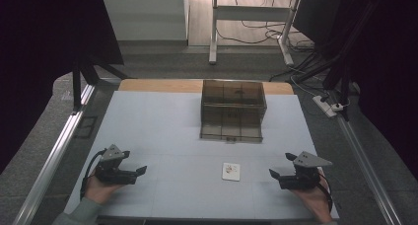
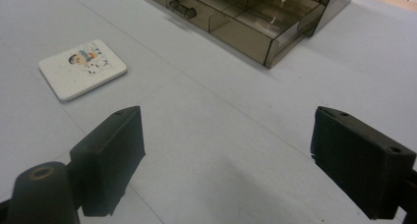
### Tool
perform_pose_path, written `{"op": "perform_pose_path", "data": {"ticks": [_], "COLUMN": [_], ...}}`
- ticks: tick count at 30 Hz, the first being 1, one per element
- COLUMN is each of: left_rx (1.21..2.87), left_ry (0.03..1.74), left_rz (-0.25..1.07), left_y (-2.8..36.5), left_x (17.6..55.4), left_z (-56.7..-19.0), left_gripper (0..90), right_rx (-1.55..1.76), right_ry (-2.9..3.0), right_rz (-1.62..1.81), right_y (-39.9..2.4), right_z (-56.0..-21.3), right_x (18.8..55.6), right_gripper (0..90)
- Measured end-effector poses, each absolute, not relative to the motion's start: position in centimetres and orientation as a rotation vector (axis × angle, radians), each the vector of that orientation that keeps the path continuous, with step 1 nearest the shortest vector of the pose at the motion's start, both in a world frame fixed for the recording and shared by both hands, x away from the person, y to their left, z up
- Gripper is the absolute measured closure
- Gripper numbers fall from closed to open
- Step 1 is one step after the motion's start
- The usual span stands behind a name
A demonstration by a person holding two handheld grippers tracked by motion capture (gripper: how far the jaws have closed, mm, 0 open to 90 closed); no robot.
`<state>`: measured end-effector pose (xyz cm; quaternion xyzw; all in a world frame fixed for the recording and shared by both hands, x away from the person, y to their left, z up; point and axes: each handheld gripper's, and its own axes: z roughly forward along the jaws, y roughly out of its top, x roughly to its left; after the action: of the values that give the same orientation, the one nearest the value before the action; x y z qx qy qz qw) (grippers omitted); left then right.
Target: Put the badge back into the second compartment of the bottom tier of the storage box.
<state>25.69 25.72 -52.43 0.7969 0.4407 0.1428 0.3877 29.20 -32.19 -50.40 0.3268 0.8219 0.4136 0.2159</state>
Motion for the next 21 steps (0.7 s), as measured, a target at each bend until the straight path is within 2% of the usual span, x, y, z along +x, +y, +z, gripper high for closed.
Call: {"op": "perform_pose_path", "data": {"ticks": [21], "left_rx": [2.029], "left_ry": [1.109], "left_rz": [0.364], "left_y": [25.79], "left_x": [25.24], "left_z": [-52.35], "left_gripper": [9.6], "right_rx": [0.905], "right_ry": [2.322], "right_rz": [1.133], "right_y": [-32.32], "right_z": [-50.99], "right_x": [29.25], "right_gripper": [15.9]}}
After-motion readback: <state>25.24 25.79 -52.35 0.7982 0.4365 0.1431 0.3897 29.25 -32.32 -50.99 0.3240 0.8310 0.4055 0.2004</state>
